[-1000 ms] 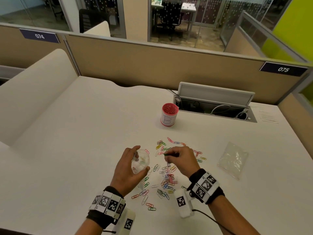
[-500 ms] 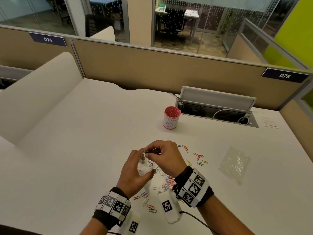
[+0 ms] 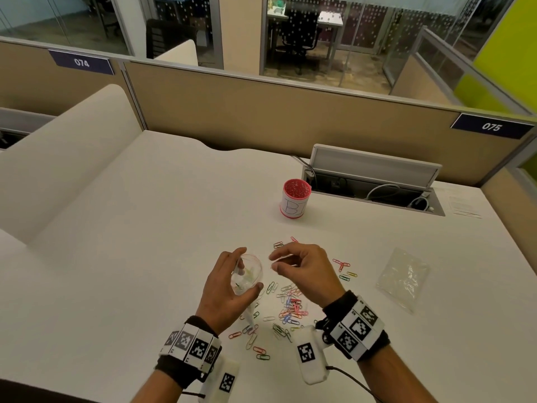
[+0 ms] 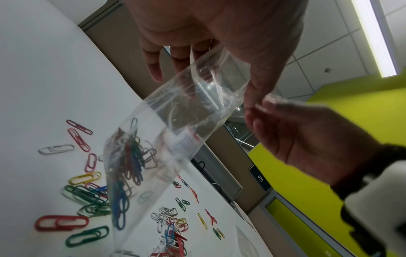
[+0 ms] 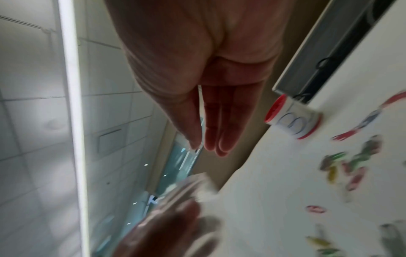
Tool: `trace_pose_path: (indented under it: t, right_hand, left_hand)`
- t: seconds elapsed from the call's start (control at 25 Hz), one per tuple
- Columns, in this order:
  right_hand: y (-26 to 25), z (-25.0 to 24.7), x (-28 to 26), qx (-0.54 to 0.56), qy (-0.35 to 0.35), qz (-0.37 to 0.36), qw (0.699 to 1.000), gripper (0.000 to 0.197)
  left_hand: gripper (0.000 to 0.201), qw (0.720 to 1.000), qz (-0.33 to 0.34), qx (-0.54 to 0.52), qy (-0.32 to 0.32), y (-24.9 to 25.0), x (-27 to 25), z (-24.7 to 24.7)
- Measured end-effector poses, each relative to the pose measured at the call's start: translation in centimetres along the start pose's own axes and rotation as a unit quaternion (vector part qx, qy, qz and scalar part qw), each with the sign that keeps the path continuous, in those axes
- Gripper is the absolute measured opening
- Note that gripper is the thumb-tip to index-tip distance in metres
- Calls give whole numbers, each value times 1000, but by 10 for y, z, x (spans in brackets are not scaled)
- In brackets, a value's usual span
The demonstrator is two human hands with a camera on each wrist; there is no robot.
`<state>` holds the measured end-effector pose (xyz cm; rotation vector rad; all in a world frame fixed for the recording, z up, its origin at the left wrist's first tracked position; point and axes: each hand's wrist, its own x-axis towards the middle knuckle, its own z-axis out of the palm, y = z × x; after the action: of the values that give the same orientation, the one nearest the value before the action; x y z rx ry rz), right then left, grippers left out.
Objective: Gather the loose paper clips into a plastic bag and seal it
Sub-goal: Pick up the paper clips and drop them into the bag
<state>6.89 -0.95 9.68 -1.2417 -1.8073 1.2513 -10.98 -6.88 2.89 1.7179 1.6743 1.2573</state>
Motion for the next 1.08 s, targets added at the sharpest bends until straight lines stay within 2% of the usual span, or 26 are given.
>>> trace_pose_path:
  t: [0.04, 0.12, 0.16, 0.24, 0.28, 0.36, 0.48, 0.6, 0.76, 0.88, 1.08]
  right_hand:
    - [14, -7, -1, -19, 9, 22, 1000, 11]
    - [46, -21, -7, -134, -4, 76, 988, 22]
    - [64, -27, -11, -217, -30, 110, 970, 35]
    - [94, -32, -23, -350, -99, 179, 914, 64]
    - [107, -32, -29, -382, -130, 205, 892, 78]
    - [121, -25, -38, -407, -162, 228, 869, 100]
    - [126, -4, -36, -411, -157, 204, 875, 113]
    - [125, 17, -22, -388, -145, 168, 895, 105]
    - [124, 33, -2, -362, -127, 111, 917, 55]
    - [126, 37, 5, -382, -113, 65, 915, 24]
    - [128, 31, 12, -418, -90, 58, 902, 22]
  left_hand:
    - [70, 1000, -1, 1, 1, -1, 0, -1]
    - [70, 1000, -4, -2, 5, -4, 1, -3]
    - [69, 1000, -4, -1, 7, -6, 1, -4]
    - [69, 1000, -4, 0, 14, -8, 2, -6]
    - [69, 1000, -5, 0, 18, -9, 2, -7]
    - [69, 1000, -8, 0, 26, -12, 2, -9]
    - [71, 1000, -12, 3, 28, -13, 2, -10]
    - [71, 1000, -16, 5, 26, -13, 2, -10]
    - [71, 1000, -17, 11, 17, -12, -2, -7]
    - [70, 1000, -12, 21, 15, -12, -4, -6]
    - [70, 1000, -13, 22, 11, -13, -4, -7]
